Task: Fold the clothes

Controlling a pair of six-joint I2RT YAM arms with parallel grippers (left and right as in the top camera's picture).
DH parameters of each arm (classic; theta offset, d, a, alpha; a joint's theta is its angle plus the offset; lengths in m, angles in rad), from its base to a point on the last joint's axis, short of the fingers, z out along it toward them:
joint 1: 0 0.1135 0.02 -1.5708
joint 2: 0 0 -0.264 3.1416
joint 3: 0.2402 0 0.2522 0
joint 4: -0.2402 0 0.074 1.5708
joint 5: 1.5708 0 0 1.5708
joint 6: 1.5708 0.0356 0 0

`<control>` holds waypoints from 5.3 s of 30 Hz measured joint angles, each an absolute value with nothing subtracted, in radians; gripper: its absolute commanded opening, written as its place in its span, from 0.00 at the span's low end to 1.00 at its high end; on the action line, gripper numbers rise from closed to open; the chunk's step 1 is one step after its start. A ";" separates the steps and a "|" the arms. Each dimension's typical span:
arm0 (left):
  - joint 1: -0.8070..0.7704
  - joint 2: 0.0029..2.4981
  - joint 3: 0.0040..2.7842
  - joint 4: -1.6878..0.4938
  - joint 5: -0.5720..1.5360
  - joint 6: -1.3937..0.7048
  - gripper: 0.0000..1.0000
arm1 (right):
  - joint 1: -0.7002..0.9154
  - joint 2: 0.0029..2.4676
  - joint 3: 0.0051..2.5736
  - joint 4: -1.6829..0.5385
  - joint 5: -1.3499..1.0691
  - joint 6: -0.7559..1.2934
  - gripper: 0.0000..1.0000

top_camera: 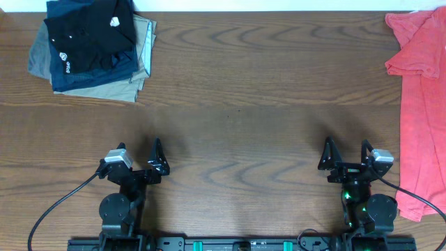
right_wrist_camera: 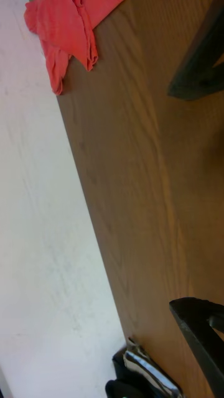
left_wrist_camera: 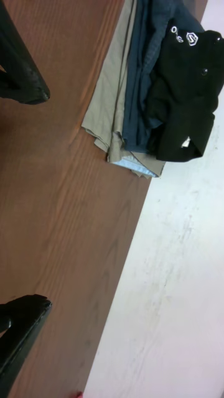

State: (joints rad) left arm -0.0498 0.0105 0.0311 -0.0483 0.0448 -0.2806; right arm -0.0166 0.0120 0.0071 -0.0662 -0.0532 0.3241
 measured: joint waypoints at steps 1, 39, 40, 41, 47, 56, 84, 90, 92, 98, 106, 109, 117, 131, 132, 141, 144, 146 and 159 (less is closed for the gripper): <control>-0.050 0.010 0.031 -0.048 0.045 -0.281 0.98 | -0.017 0.012 0.007 -0.066 -0.053 0.324 0.99; -0.050 0.010 0.031 -0.048 0.045 -0.281 0.98 | -0.017 0.012 0.007 -0.066 -0.053 0.324 0.99; -0.050 0.010 0.031 -0.048 0.045 -0.281 0.98 | -0.017 0.012 0.007 -0.066 -0.053 0.324 0.99; -0.050 0.010 0.031 -0.048 0.045 -0.281 0.98 | -0.017 0.012 0.007 -0.066 -0.053 0.324 0.99; -0.050 0.010 0.031 -0.048 0.045 -0.281 0.98 | -0.017 0.012 0.007 -0.066 -0.053 0.324 0.99; -0.050 0.010 0.031 -0.048 0.045 -0.281 0.98 | -0.017 0.012 0.007 -0.066 -0.053 0.324 0.99; -0.050 0.010 0.031 -0.048 0.045 -0.280 0.98 | -0.017 0.013 0.015 0.350 -0.617 0.957 0.99; -0.050 0.010 0.031 -0.048 0.045 -0.281 0.98 | -0.017 0.152 0.177 0.200 -0.551 0.783 0.99; -0.050 0.010 0.031 -0.047 0.045 -0.280 0.98 | -0.017 0.256 0.271 0.134 -0.516 0.683 0.99; -0.050 0.010 0.031 -0.048 0.044 -0.280 0.98 | -0.017 0.693 0.624 -0.028 -0.376 0.384 0.99; -0.050 0.010 0.031 -0.047 0.044 -0.280 0.98 | -0.076 1.361 1.200 -0.391 -0.073 0.237 0.99; -0.050 0.010 0.031 -0.048 0.045 -0.281 0.98 | -0.122 1.556 1.382 -0.478 -0.016 0.222 0.99; -0.050 0.010 0.031 -0.048 0.045 -0.281 0.98 | -0.207 1.840 1.601 -0.511 0.043 0.201 0.99; -0.050 0.010 0.031 -0.048 0.045 -0.281 0.98 | -0.354 2.271 2.025 -0.731 0.054 0.115 0.87; -0.050 0.010 0.031 -0.048 0.045 -0.281 0.98 | -0.364 2.289 2.032 -0.733 0.057 0.109 0.86; -0.050 0.010 0.031 -0.048 0.045 -0.281 0.98 | -0.392 2.387 2.035 -0.701 0.068 0.104 0.80; -0.050 0.010 0.031 -0.048 0.045 -0.281 0.98 | -0.392 2.399 2.035 -0.688 0.067 0.102 0.80; -0.050 0.010 0.031 -0.048 0.045 -0.280 0.98 | -0.392 2.405 2.035 -0.680 0.068 0.102 0.79; -0.050 0.010 0.031 -0.048 0.045 -0.281 0.98 | -0.392 2.471 2.041 -0.641 0.070 0.101 0.65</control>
State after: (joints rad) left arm -0.0498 0.0105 0.0311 -0.0479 0.0448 -0.2806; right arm -0.3923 2.4710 2.0411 -0.6411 0.0700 0.1005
